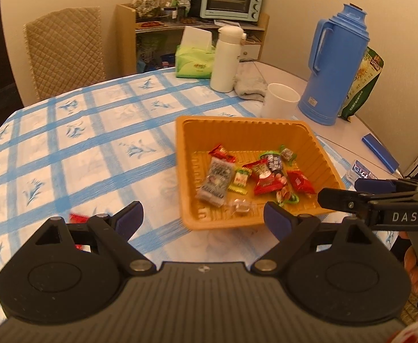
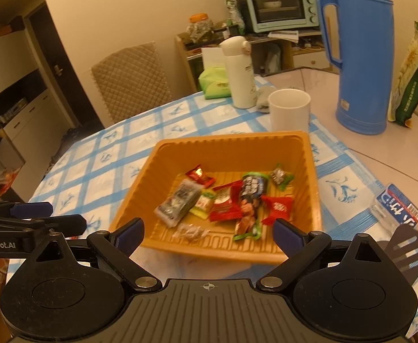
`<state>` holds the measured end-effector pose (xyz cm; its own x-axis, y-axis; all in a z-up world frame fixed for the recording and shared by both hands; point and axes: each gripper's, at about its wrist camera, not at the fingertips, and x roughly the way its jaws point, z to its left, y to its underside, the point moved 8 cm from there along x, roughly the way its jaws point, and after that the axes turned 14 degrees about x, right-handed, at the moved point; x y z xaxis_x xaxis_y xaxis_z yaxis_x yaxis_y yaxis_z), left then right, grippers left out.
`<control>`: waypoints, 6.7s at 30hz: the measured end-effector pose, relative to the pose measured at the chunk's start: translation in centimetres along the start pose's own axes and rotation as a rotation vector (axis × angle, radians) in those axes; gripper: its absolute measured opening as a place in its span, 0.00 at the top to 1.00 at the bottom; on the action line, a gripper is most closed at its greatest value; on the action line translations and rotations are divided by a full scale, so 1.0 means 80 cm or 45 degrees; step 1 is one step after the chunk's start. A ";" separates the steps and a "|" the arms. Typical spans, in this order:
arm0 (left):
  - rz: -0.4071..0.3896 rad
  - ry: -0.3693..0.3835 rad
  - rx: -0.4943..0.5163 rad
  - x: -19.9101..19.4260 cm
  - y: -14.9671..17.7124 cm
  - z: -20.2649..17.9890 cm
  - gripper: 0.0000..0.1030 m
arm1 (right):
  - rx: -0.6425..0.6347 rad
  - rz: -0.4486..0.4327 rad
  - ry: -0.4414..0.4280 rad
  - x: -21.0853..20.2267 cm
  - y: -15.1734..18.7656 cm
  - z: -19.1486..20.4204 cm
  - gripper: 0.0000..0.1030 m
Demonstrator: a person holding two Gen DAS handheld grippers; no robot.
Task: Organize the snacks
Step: 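Move both grippers back from the tray toward the last two red candies, then grasp the small red candy with the left gripper while the right gripper grasps the red bar candy, then carry both red candies over the orange tray with both grippers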
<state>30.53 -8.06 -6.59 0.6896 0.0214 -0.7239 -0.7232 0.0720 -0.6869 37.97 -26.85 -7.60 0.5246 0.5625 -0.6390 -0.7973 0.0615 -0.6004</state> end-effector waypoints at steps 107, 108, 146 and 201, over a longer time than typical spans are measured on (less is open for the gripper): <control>0.192 -0.045 0.076 0.110 0.143 0.280 0.82 | -0.248 0.280 -0.028 0.266 0.139 0.269 0.26; 0.192 -0.044 0.073 0.110 0.143 0.282 0.82 | -0.252 0.284 -0.033 0.268 0.140 0.271 0.27; 0.247 -0.142 -0.065 0.067 0.186 0.278 0.83 | -0.507 0.336 -0.041 0.267 0.184 0.293 0.75; -0.028 0.095 0.147 0.035 -0.009 -0.047 0.83 | -0.083 0.042 0.009 -0.004 0.013 -0.016 0.75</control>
<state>32.84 -11.82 -8.38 0.6976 -0.0554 -0.7143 -0.6957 0.1862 -0.6938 37.36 -28.06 -8.62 0.5007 0.5575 -0.6622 -0.7932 -0.0108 -0.6088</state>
